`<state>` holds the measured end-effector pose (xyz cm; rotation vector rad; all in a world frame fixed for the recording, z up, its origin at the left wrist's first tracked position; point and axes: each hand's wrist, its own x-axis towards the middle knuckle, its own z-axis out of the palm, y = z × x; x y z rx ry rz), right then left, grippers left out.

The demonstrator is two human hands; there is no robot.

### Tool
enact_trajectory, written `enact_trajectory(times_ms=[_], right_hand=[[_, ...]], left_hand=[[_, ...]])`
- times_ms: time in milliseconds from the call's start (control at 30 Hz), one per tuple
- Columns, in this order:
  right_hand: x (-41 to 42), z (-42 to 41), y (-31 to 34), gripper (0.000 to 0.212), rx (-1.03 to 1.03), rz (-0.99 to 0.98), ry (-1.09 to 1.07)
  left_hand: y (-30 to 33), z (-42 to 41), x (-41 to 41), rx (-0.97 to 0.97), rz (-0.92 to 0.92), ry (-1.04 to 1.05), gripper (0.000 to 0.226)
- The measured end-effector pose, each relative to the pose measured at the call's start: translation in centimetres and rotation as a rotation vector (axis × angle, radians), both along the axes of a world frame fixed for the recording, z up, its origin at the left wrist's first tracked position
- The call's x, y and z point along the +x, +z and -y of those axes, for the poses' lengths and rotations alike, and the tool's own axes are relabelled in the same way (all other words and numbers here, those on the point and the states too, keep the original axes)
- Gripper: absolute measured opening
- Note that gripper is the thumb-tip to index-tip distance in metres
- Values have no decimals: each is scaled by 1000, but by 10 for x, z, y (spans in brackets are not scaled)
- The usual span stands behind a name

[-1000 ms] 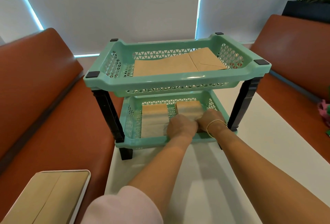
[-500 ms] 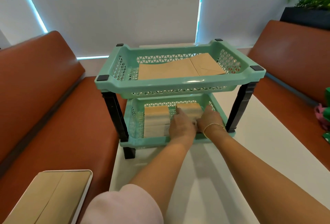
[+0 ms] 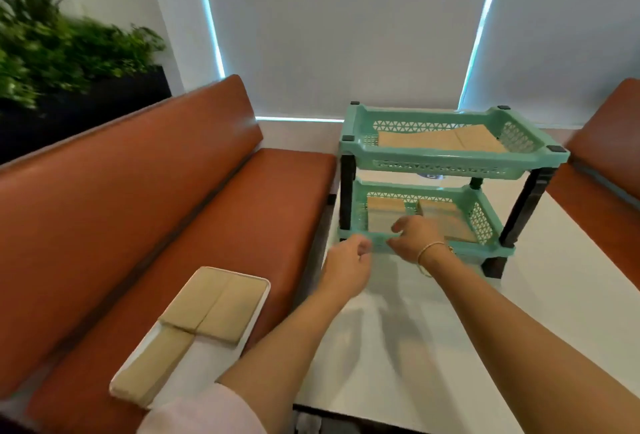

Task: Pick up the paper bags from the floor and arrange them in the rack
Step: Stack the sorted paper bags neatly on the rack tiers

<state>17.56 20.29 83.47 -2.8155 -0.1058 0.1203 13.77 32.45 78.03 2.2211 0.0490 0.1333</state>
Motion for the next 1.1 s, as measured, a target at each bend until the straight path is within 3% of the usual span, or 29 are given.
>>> enact_trajectory(times_ms=[200, 433, 633, 800, 1100], right_hand=[[-60, -108, -17, 32, 64, -93, 240], [-84, -214, -73, 28, 152, -298, 381], [-66, -274, -142, 28, 122, -457, 410], [-41, -314, -188, 30, 73, -521, 449], [-20, -367, -246, 27, 74, -592, 513]], left_hand=[[-29, -126, -75, -10, -119, 322, 23], [-99, -263, -129, 73, -483, 650, 34], [-175, -352, -143, 228, -769, 766, 39], [-224, -407, -118, 312, -817, 691, 47], [-280, -447, -95, 347, -1046, 437, 91]])
